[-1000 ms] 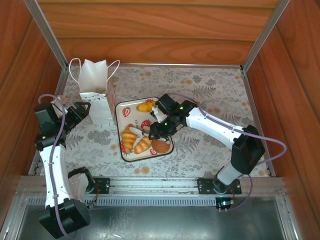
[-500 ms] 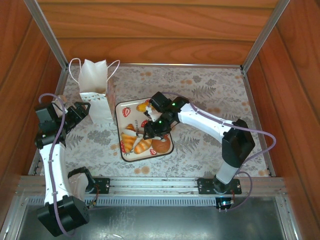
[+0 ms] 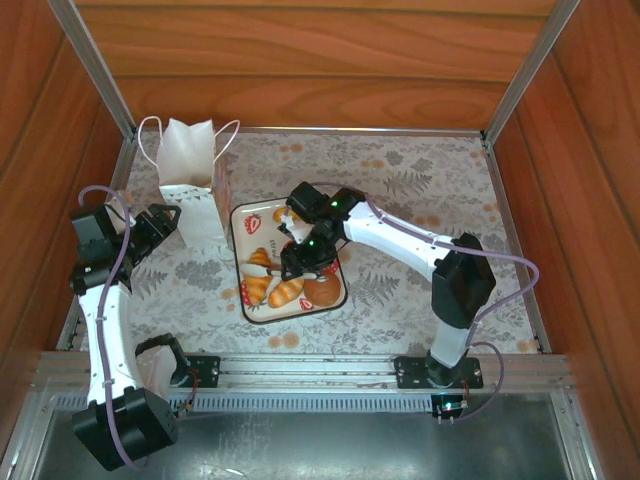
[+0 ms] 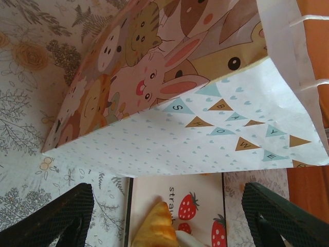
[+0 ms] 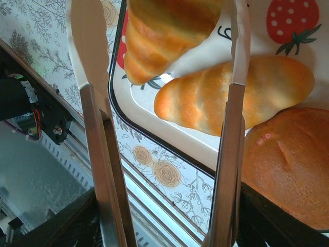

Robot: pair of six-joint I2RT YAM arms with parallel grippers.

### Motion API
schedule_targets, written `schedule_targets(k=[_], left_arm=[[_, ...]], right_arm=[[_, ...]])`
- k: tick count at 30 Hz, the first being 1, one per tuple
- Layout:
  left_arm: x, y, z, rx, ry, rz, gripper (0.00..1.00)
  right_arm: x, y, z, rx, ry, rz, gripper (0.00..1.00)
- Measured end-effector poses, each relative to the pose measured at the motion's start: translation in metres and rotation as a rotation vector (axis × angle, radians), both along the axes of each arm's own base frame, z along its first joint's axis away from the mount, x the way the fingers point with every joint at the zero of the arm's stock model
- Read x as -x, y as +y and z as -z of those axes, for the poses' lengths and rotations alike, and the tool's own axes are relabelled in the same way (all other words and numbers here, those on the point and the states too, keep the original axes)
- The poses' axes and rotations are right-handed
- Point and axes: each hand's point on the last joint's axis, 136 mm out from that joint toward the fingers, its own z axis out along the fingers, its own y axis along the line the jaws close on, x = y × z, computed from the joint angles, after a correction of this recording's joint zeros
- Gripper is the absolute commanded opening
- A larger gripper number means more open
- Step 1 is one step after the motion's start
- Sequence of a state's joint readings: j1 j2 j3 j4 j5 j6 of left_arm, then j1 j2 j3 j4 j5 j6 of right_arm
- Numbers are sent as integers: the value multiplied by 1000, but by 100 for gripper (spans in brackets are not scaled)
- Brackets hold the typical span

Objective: Place the fake bread into the paper bag

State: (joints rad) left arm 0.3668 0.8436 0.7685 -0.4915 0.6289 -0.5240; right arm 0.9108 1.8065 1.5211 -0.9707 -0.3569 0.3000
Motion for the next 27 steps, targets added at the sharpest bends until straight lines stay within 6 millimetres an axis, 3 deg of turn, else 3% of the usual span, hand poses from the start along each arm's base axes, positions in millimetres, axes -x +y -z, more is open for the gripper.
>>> schedule_targets(k=[18,27], left_arm=[[0,0,0,-3,-1,2,79],[0,0,0,-3,-1,2,78]], right_arm=[[-5,3,9,102,-27,-60,64],[-3,8,10,110,-27,-83,49]])
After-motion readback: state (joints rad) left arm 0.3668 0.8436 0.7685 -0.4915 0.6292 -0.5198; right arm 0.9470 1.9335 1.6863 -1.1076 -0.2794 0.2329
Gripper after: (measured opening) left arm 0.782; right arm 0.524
